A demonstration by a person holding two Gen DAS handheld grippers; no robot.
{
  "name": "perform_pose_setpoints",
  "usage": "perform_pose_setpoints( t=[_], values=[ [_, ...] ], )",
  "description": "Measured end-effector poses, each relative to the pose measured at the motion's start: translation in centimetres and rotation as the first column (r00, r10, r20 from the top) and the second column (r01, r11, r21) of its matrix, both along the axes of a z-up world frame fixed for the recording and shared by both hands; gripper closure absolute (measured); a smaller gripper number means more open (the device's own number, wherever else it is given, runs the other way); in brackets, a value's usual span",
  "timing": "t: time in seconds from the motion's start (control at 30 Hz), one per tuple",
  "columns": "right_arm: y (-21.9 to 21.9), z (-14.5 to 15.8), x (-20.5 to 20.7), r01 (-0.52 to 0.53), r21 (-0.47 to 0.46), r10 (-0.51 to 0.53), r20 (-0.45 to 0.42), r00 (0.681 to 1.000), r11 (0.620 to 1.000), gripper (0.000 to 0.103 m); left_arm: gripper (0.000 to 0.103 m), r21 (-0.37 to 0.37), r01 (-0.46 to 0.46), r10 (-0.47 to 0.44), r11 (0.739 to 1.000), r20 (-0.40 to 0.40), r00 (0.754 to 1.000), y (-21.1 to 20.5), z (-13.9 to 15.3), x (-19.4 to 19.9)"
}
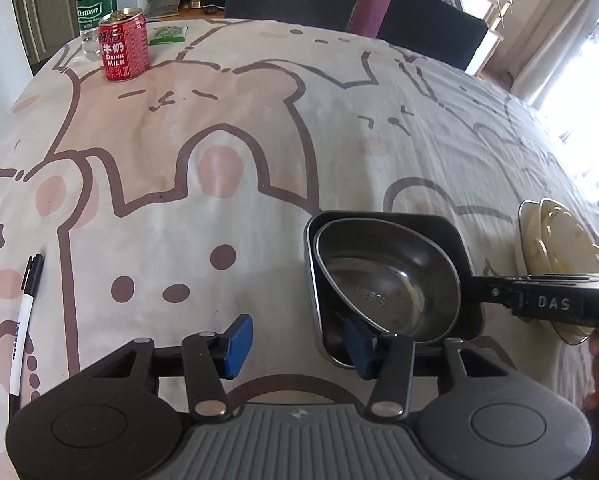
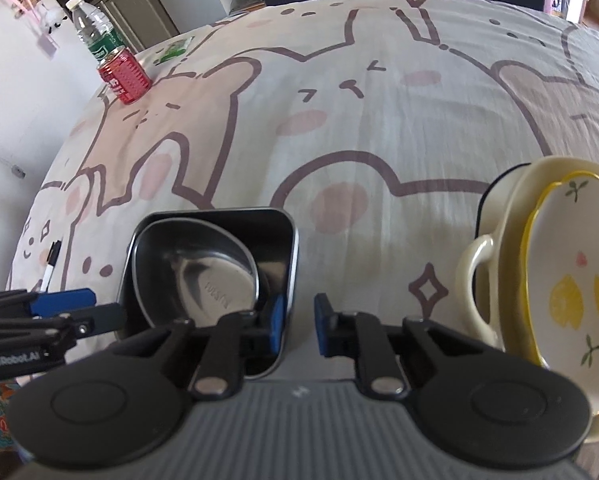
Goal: Organize plates and bowls
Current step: 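Grip the rim of the stacked steel trays with both grippers, then lift the stacked steel trays with both grippers and carry them over the lemon-print bowl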
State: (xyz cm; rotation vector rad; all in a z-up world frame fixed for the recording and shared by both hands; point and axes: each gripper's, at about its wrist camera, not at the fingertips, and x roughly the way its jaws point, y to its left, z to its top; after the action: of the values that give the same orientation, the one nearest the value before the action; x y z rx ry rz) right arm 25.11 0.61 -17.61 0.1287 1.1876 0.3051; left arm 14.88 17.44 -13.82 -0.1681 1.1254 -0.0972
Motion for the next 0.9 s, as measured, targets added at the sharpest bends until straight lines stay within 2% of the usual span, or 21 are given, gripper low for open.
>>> perform_pose_setpoints(
  t=[0.13,0.57,0.7,0.9],
  values=[
    [0.0,-0.1,0.3,0.005,0.014,-0.005,-0.021,1.0,1.0,0.089,0.053,0.02,-0.008,0.008,1.0,-0.014,1.0,0.1,-0.6,0.4],
    [0.1,-0.3,0.6,0.003,0.016,-0.002,-0.02,1.0,1.0,0.09,0.055,-0.014,-0.008,0.008,1.0,-0.012,1.0,0.3,-0.6,1.4],
    [0.1,-0.3,0.7,0.003,0.017,-0.002,-0.02,1.0,1.0,0.09,0.067,-0.006,-0.01,0.01,1.0,-0.017,1.0,0.2,-0.9,1.6],
    [0.1,-0.3,0.7,0.007,0.029,-0.007,-0.016,1.0,1.0,0.095,0.071,-0.009,-0.021,0.021,1.0,-0.006,1.0,0.0,-1.1,2.1]
  ],
)
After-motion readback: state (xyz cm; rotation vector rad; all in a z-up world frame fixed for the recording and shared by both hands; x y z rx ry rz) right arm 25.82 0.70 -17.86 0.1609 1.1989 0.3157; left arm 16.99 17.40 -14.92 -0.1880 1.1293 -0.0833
